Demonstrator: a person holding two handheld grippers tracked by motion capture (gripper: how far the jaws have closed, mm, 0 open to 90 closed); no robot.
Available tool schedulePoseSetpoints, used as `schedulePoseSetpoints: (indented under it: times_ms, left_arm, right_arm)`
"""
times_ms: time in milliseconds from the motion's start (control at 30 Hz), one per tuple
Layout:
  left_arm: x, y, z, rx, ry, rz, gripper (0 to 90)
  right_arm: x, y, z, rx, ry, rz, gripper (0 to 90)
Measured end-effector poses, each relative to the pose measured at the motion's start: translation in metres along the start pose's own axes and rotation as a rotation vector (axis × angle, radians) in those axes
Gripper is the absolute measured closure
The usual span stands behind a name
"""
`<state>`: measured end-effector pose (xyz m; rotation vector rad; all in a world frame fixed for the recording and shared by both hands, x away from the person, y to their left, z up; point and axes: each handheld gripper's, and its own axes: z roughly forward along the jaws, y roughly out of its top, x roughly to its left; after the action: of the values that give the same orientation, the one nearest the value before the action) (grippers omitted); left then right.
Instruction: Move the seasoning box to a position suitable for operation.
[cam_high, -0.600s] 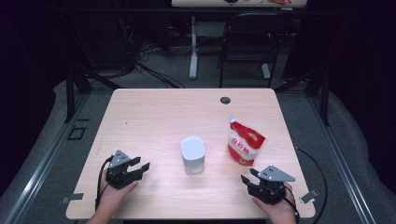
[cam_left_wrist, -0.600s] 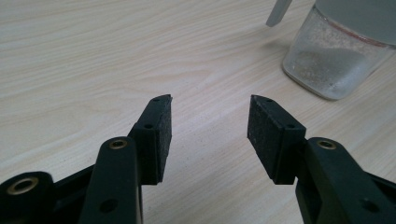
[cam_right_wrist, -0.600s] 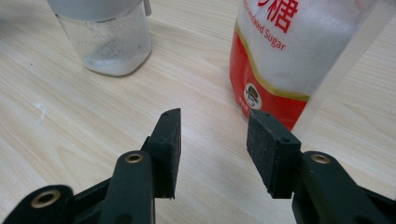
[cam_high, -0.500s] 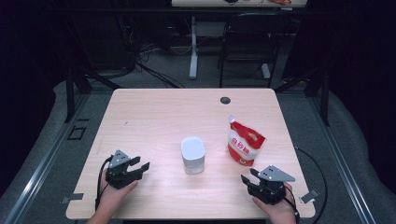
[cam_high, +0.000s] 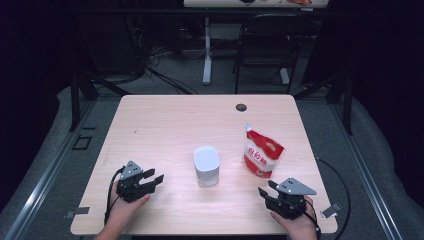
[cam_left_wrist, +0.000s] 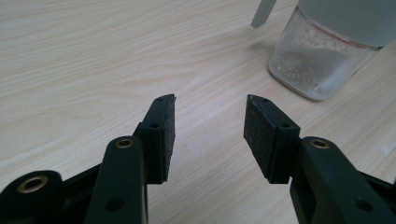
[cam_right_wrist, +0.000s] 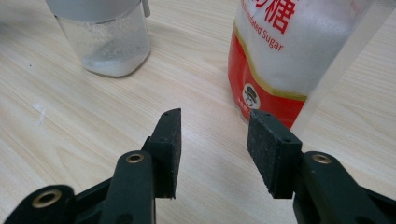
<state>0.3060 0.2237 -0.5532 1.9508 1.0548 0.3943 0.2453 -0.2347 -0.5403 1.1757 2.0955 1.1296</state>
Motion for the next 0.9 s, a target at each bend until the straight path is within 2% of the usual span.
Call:
schedulePoseSetpoints:
  times_ms: [67, 233, 367, 500, 533, 633, 800, 900]
  left_arm:
    - [-0.003, 0.001, 0.001, -0.006, -0.008, -0.009, 55.4]
    - [-0.011, 0.006, 0.004, -0.006, -0.018, 0.022, 60.0]
    - [-0.017, 0.014, 0.007, -0.006, -0.025, 0.030, 64.2]
    - [-0.026, 0.029, 0.011, -0.019, -0.056, 0.055, 70.9]
    - [-0.026, 0.029, 0.011, -0.019, -0.056, 0.055, 73.3]
    - [-0.033, 0.042, 0.019, -0.025, -0.081, 0.063, 77.9]
    - [-0.038, 0.056, 0.027, -0.022, -0.106, 0.073, 82.8]
    - [-0.041, 0.072, 0.032, -0.036, -0.115, 0.072, 81.9]
  right_arm:
    - [0.001, 0.001, 0.000, -0.010, 0.005, 0.002, 55.4]
    - [0.002, 0.002, 0.001, -0.005, 0.003, -0.006, 55.9]
    - [0.004, 0.002, 0.003, 0.005, 0.010, -0.014, 56.4]
    - [0.005, 0.003, 0.003, 0.006, 0.012, -0.021, 56.4]
    - [0.005, 0.003, 0.003, 0.006, 0.012, -0.021, 56.4]
    - [0.006, 0.003, 0.003, 0.007, 0.015, -0.019, 56.5]
    - [0.006, 0.002, 0.003, 0.012, 0.019, -0.020, 56.5]
    - [0.006, 0.002, 0.004, 0.013, 0.022, -0.021, 56.5]
